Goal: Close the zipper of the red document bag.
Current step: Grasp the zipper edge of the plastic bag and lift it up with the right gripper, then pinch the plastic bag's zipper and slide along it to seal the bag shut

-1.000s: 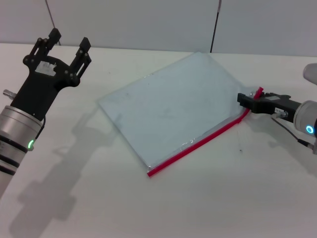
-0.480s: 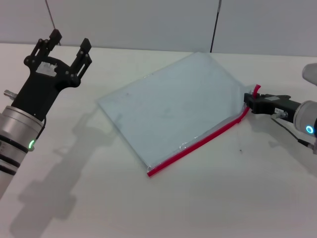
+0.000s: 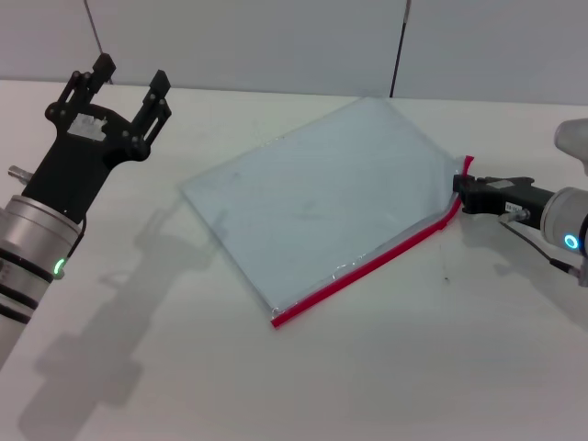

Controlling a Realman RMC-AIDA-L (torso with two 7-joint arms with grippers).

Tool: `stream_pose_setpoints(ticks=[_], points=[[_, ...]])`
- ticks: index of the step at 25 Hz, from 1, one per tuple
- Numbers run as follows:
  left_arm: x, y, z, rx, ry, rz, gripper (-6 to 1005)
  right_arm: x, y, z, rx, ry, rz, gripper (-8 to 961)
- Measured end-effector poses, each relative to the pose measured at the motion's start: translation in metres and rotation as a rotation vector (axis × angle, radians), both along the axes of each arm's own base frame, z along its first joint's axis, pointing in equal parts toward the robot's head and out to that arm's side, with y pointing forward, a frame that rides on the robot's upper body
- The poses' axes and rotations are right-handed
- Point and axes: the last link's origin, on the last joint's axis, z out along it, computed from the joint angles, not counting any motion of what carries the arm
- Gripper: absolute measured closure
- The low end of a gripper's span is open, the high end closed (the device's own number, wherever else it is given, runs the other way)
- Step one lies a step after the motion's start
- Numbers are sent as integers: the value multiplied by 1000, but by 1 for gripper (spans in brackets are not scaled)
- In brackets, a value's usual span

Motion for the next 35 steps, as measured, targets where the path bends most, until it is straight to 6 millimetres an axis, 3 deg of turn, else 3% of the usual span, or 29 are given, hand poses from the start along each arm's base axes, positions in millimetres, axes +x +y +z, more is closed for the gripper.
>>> stream_pose_setpoints(ticks=[14, 27, 35], points=[[2, 1, -5, -31, 19, -12, 324, -7, -6, -1, -27, 100, 20, 940], [33, 11, -55, -293, 165, -117, 328, -31, -10, -6, -77, 232, 86, 940], [42, 16, -75, -391, 239, -118, 330, -54, -12, -9, -113, 310, 166, 940]])
